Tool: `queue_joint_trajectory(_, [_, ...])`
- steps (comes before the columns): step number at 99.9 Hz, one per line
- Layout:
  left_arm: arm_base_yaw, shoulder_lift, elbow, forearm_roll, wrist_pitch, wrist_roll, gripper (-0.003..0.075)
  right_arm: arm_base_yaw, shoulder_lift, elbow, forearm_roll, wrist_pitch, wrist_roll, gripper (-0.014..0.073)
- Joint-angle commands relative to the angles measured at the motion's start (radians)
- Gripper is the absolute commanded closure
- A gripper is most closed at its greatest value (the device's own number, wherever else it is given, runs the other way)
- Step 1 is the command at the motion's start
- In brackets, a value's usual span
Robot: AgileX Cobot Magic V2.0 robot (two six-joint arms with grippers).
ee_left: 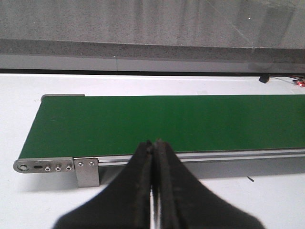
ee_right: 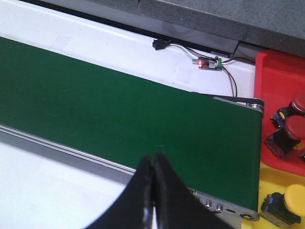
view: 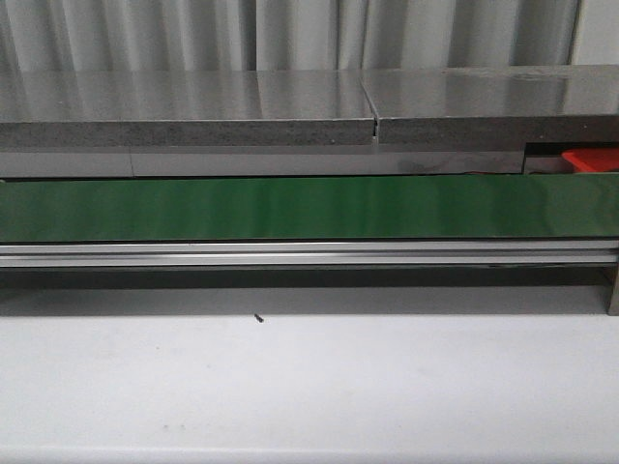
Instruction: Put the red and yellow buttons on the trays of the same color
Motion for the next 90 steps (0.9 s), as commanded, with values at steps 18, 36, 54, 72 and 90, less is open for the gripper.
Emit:
queue_joint_trajectory(18, [-0.015, 0.006, -0.026, -0.026, -0.067, -0.002, 0.0739, 0.001, -0.011, -0.028, 0.007, -0.065, -0.010, 0.0660])
queue_joint_trajectory(36, [-0.015, 0.006, -0.026, -0.026, -0.067, -0.002, 0.0739, 0.001, -0.011, -0.028, 0.007, -0.070, -0.010, 0.0660])
queue_joint_trajectory(54, [-0.015, 0.006, -0.026, -0.026, -0.067, -0.002, 0.0739, 0.001, -0.014, -0.028, 0.007, -0.072, -0.010, 0.0660])
queue_joint_trajectory(72, [-0.015, 0.006, -0.026, -0.026, -0.067, -0.002, 0.0739, 0.029, -0.112, -0.001, -0.121, -0.093, 0.088, 0.0660])
queue_joint_trajectory(90, [-0.015, 0.006, -0.026, -0.026, -0.067, -0.002, 0.0739, 0.044, -0.266, 0.117, -0.363, -0.200, 0.353, 0.0660])
